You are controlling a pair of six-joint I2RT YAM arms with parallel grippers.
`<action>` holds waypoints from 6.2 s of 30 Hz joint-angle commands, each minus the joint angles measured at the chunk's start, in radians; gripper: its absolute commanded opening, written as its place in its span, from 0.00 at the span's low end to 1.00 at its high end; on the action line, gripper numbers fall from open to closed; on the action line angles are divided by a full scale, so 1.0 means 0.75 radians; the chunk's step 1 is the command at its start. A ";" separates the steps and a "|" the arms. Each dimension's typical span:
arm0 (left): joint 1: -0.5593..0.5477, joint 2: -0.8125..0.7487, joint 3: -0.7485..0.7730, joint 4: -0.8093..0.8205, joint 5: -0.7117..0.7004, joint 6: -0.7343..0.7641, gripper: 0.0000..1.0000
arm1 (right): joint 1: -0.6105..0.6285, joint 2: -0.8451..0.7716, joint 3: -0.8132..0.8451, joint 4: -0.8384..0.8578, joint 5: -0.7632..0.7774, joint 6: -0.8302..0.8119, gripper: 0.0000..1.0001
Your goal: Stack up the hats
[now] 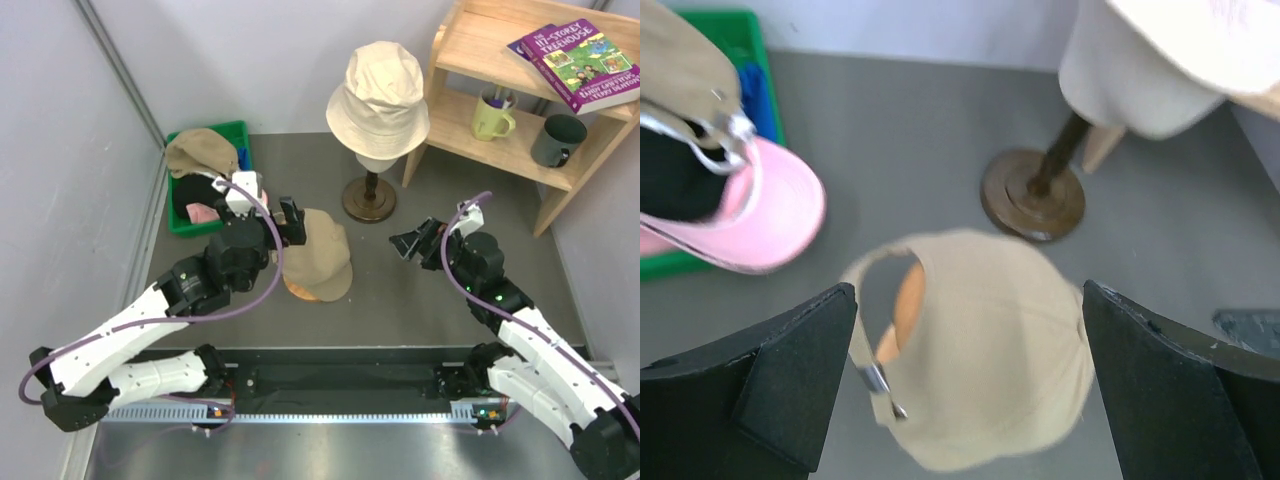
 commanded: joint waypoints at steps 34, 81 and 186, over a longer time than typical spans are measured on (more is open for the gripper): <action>1.341 1.216 0.715 0.242 0.413 0.049 0.98 | -0.120 0.516 0.497 0.104 -0.071 -0.174 0.93; 1.380 0.825 0.458 0.350 1.312 0.441 0.00 | -0.149 0.512 0.543 0.157 -0.222 -0.217 0.90; 1.343 0.359 0.868 0.561 1.951 -0.250 0.00 | -0.126 0.294 0.590 0.576 -0.453 0.564 0.89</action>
